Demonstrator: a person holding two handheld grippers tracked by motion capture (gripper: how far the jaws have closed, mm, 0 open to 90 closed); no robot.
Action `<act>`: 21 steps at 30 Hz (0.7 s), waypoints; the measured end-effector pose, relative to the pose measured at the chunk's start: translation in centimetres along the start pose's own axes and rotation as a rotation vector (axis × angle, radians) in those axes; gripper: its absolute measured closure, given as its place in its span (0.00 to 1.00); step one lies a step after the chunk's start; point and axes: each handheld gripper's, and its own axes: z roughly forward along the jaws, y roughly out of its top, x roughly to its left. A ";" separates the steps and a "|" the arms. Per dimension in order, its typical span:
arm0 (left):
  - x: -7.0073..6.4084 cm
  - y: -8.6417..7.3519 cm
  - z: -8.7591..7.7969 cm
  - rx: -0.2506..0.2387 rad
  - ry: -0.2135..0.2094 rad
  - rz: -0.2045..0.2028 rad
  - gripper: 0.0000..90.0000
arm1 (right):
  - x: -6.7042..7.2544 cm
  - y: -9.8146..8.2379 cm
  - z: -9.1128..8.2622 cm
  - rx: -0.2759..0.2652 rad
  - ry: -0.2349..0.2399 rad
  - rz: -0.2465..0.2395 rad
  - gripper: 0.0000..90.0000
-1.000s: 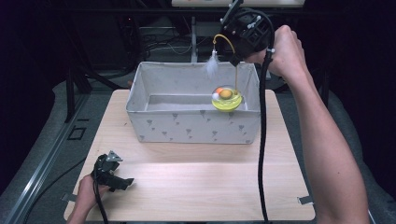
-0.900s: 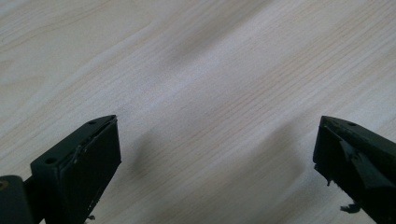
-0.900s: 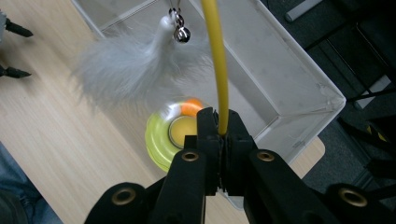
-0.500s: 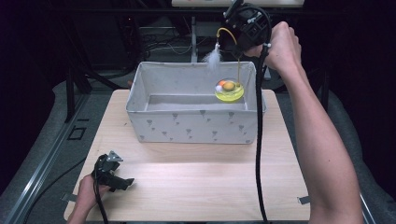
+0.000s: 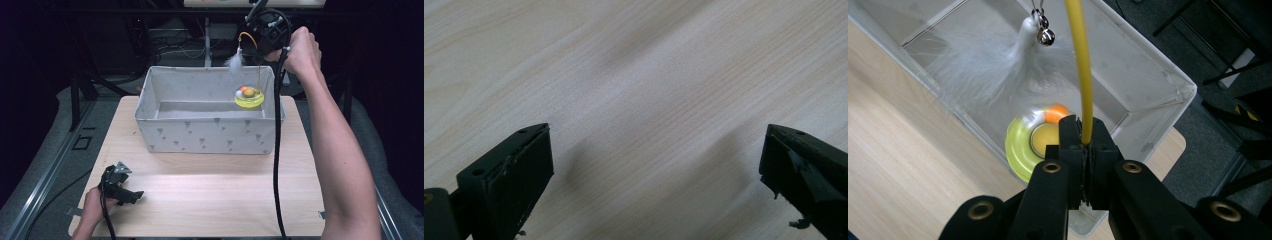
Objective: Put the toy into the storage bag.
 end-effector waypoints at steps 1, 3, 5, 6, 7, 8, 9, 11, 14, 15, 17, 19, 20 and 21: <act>0.0 0.0 0.0 0.000 -0.001 -0.001 0.01 | -0.1 0.0 0.1 0.002 0.002 0.002 0.99; 0.0 0.0 0.0 -0.001 0.001 -0.002 0.01 | -0.3 -0.1 0.5 0.003 0.003 0.012 0.99; 0.0 0.0 0.1 0.001 0.000 0.000 0.01 | -0.5 -0.2 0.8 0.006 0.009 0.019 0.99; 0.0 0.1 0.1 0.001 -0.001 0.000 0.01 | -0.6 -0.2 1.0 0.005 0.009 0.021 0.99; 0.0 0.1 0.1 0.003 -0.002 0.002 0.01 | -0.7 -0.3 1.3 0.011 0.013 0.023 0.99; 0.0 0.1 0.1 0.003 -0.003 0.004 0.01 | -0.7 -0.4 1.5 0.013 0.011 0.025 0.99; 0.0 0.1 0.1 0.004 -0.005 0.004 0.01 | -0.8 -0.4 1.7 0.014 0.014 0.027 0.99; 0.0 0.1 0.1 0.003 -0.006 0.000 0.01 | -1.0 -0.6 2.2 0.018 0.015 0.032 0.99; 0.1 0.0 0.1 0.000 -0.003 -0.003 0.01 | -1.3 -0.8 2.8 0.021 0.020 0.038 0.99; 0.1 0.0 0.0 -0.001 -0.002 -0.004 0.01 | -1.3 -0.8 3.0 0.020 0.023 0.039 0.99; 0.1 0.0 0.0 -0.001 -0.001 -0.004 0.01 | -1.4 -0.9 3.3 0.023 0.024 0.041 0.99; 0.1 0.0 0.0 0.000 -0.001 -0.005 0.01 | -1.5 -1.1 3.9 0.024 0.029 0.048 0.99; 0.1 0.0 0.0 0.000 -0.001 -0.005 0.01 | -1.5 -1.1 3.9 0.024 0.029 0.048 0.99; 0.1 0.0 0.0 -0.001 0.000 -0.004 0.01 | -1.6 -1.2 4.1 0.025 0.032 0.048 0.99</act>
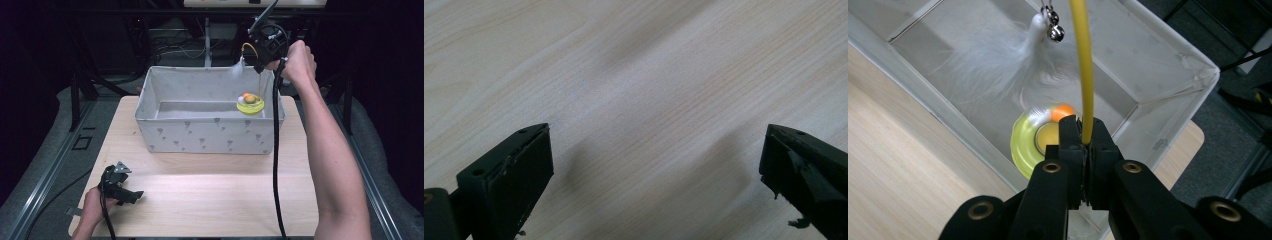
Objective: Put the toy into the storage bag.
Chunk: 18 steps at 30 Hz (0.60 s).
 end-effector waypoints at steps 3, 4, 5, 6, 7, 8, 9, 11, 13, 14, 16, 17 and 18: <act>0.0 0.0 0.0 0.002 -0.002 -0.001 0.01 | -0.1 -0.2 0.6 0.007 0.004 0.000 0.99; 0.0 0.0 0.0 0.003 -0.002 0.000 0.01 | -0.1 -0.3 0.7 0.006 0.005 -0.001 0.99; 0.0 0.0 0.0 0.003 -0.001 0.000 0.01 | -0.1 -0.3 0.9 0.012 0.007 -0.001 0.99; 0.0 0.0 0.0 0.002 -0.001 -0.001 0.01 | -0.1 -0.4 1.0 0.015 0.006 0.000 0.99; 0.0 0.0 0.0 0.002 0.000 -0.001 0.01 | -0.1 -0.5 1.2 0.015 0.008 -0.001 0.99; 0.0 0.0 0.0 0.001 0.000 0.000 0.01 | -0.2 -0.6 1.6 0.015 0.010 0.002 0.99; 0.0 0.0 0.0 0.002 0.000 0.000 0.01 | -0.2 -0.6 1.6 0.015 0.010 0.002 0.99; 0.0 0.0 0.0 0.002 0.001 0.001 0.01 | -0.3 -0.8 1.9 0.015 0.015 0.002 0.99; 0.0 0.0 0.0 0.001 0.001 0.000 0.01 | -0.3 -1.0 2.2 0.014 0.019 0.008 0.99; 0.0 0.0 0.0 0.001 0.000 -0.001 0.01 | -0.4 -1.2 2.4 0.015 0.024 0.010 0.99; 0.0 0.0 0.0 0.003 0.000 0.000 0.01 | -0.4 -1.3 2.7 0.022 0.024 0.009 0.99; 0.0 0.0 0.0 0.003 0.000 0.000 0.01 | -0.4 -1.5 2.9 0.020 0.028 0.009 0.99; 0.0 0.0 0.0 0.004 0.000 0.000 0.01 | -0.4 -1.5 3.1 0.023 0.026 0.012 0.99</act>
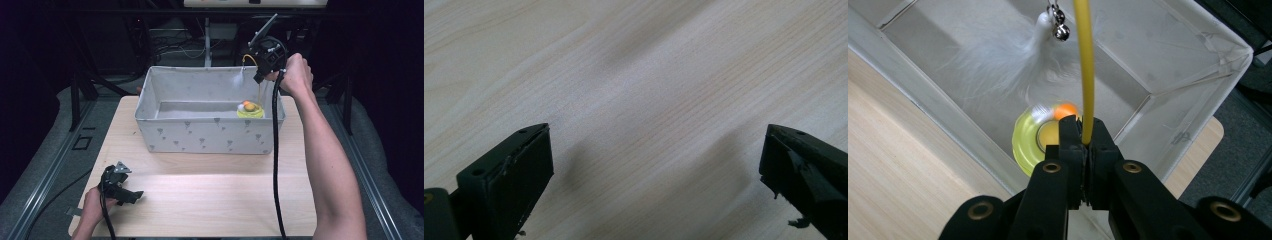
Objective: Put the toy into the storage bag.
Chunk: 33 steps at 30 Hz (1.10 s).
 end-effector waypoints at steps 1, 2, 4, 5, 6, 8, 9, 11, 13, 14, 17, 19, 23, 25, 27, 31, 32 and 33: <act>0.0 0.0 0.0 -0.001 -0.001 0.001 0.01 | 0.0 -0.1 0.2 0.001 0.005 0.000 0.99; 0.0 0.0 0.0 -0.002 -0.001 0.000 0.01 | -0.1 -0.2 0.3 0.005 0.007 0.001 0.99; 0.0 0.0 0.0 0.001 -0.001 0.002 0.01 | -0.2 -0.3 0.6 0.010 0.008 -0.004 0.99; 0.0 0.0 0.0 0.000 -0.001 0.002 0.01 | -0.2 -0.4 0.8 0.013 0.009 0.002 0.99; 0.0 0.0 0.0 0.000 -0.001 0.002 0.01 | -0.2 -0.5 1.0 0.012 0.012 0.002 0.99; 0.0 0.0 0.0 0.001 -0.001 0.003 0.01 | -0.2 -0.6 1.2 0.012 0.015 0.004 0.99; 0.0 0.0 0.0 0.000 -0.002 0.004 0.01 | -0.2 -0.6 1.2 0.018 0.014 -0.002 0.99; 0.0 0.0 0.0 0.002 -0.002 0.003 0.01 | -0.2 -0.8 1.5 0.018 0.020 0.006 0.99; -0.1 0.0 0.0 0.001 -0.002 0.003 0.01 | -0.3 -0.9 1.7 0.025 0.021 0.001 0.99; 0.0 0.0 0.0 0.000 -0.003 0.004 0.01 | -0.3 -1.0 1.8 0.024 0.024 0.001 0.99; 0.0 0.0 0.0 -0.003 -0.003 0.001 0.01 | -0.3 -1.3 2.1 0.034 0.025 -0.002 0.99; 0.0 0.0 0.0 -0.002 -0.003 0.001 0.01 | -0.3 -1.5 2.3 0.041 0.026 -0.006 0.99; 0.0 0.0 0.0 -0.001 -0.003 0.001 0.01 | -0.4 -1.9 2.7 0.052 0.031 -0.009 0.99; 0.0 0.0 0.0 -0.002 -0.004 0.001 0.01 | -0.4 -2.2 3.0 0.054 0.036 -0.006 0.99; 0.0 0.0 0.0 -0.002 -0.003 0.000 0.01 | -0.4 -2.4 3.2 0.065 0.040 -0.002 0.99; 0.0 0.0 0.0 -0.002 -0.002 0.001 0.01 | -0.6 -3.1 3.8 0.078 0.044 -0.003 0.99; 0.0 0.0 -0.1 -0.003 -0.002 0.001 0.01 | -0.6 -3.2 4.0 0.072 0.048 -0.001 0.99; 0.0 0.0 -0.1 -0.005 -0.002 0.000 0.01 | -0.6 -3.4 4.1 0.087 0.043 -0.006 0.99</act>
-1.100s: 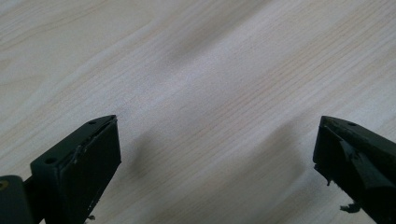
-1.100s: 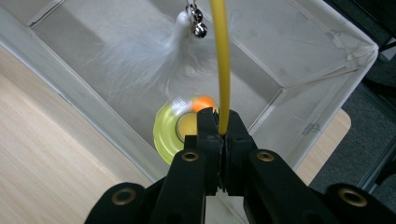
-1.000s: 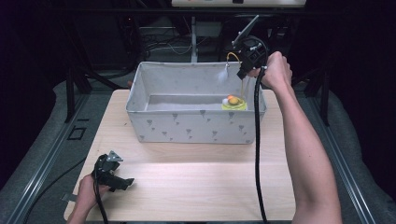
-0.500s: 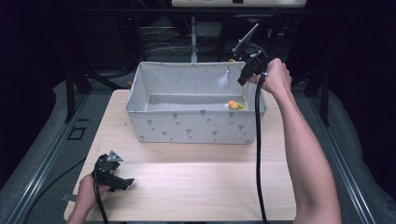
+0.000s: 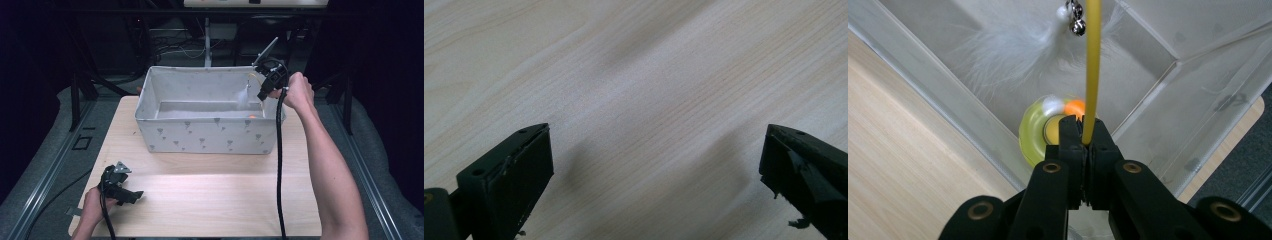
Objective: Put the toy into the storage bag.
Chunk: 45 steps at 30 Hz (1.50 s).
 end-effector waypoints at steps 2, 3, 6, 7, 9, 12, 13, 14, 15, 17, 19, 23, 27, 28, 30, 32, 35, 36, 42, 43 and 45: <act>0.0 0.0 0.0 -0.001 0.000 0.000 0.01 | -0.1 -0.4 0.4 0.002 0.008 0.006 0.99; 0.0 0.0 0.0 0.000 0.000 0.000 0.01 | -0.2 -0.6 0.5 0.008 0.002 0.003 0.99; 0.0 0.0 0.0 0.000 0.000 0.000 0.01 | -0.4 -1.2 1.0 0.013 0.010 0.013 0.99; 0.0 0.0 0.0 0.000 0.000 0.000 0.01 | -0.5 -1.4 1.2 0.016 0.010 0.014 0.99; 0.0 0.0 0.0 0.000 0.000 0.000 0.01 | -0.6 -1.8 1.4 0.021 0.007 0.013 0.99; 0.0 0.0 0.0 0.001 0.000 0.000 0.01 | -0.7 -2.2 1.8 0.027 0.013 0.015 0.99; 0.0 0.0 0.0 0.001 0.000 0.000 0.01 | -0.7 -2.3 2.0 0.027 0.019 0.017 0.99; 0.0 0.0 0.0 0.000 0.000 0.000 0.01 | -0.7 -2.4 2.2 0.029 0.016 0.018 0.99; 0.0 0.0 0.0 0.001 0.000 0.001 0.01 | -0.7 -2.6 2.4 0.026 0.021 0.025 0.99; 0.0 0.0 0.0 0.001 0.000 0.000 0.01 | -0.8 -2.8 2.7 0.037 0.021 0.020 0.99; 0.0 0.0 0.0 0.001 -0.001 0.001 0.01 | -0.8 -3.0 3.1 0.043 0.029 0.023 0.99; 0.0 0.0 0.1 -0.002 0.004 0.000 0.01 | -0.9 -3.3 4.1 0.058 0.040 0.035 0.98; 0.0 0.0 0.0 -0.001 0.002 0.001 0.01 | -1.0 -3.5 4.7 0.067 0.044 0.035 0.98; 0.0 0.0 0.1 -0.002 0.004 0.001 0.01 | -1.1 -3.5 4.9 0.068 0.049 0.042 0.98; 0.0 0.0 0.1 -0.002 0.004 0.001 0.01 | -1.3 -3.7 5.2 0.078 0.052 0.053 0.98; 0.0 -0.1 0.0 -0.003 0.004 0.000 0.01 | -1.5 -3.8 5.3 0.072 0.061 0.064 0.98; 0.0 0.0 0.1 0.000 0.004 0.002 0.01 | -1.7 -3.9 5.3 0.071 0.066 0.081 0.98; 0.0 0.0 0.0 -0.002 0.005 0.001 0.01 | -1.8 -3.9 5.3 0.074 0.066 0.078 0.98; 0.0 0.0 0.0 -0.001 0.002 0.001 0.01 | -1.8 -3.8 4.3 0.030 0.082 0.090 0.87; 0.0 0.0 0.0 0.000 0.003 0.001 0.01 | -1.7 -3.7 4.0 0.025 0.073 0.087 0.85; -0.1 0.0 0.0 0.003 -0.001 0.001 0.01 | -1.5 -3.5 3.1 0.008 0.068 0.086 0.80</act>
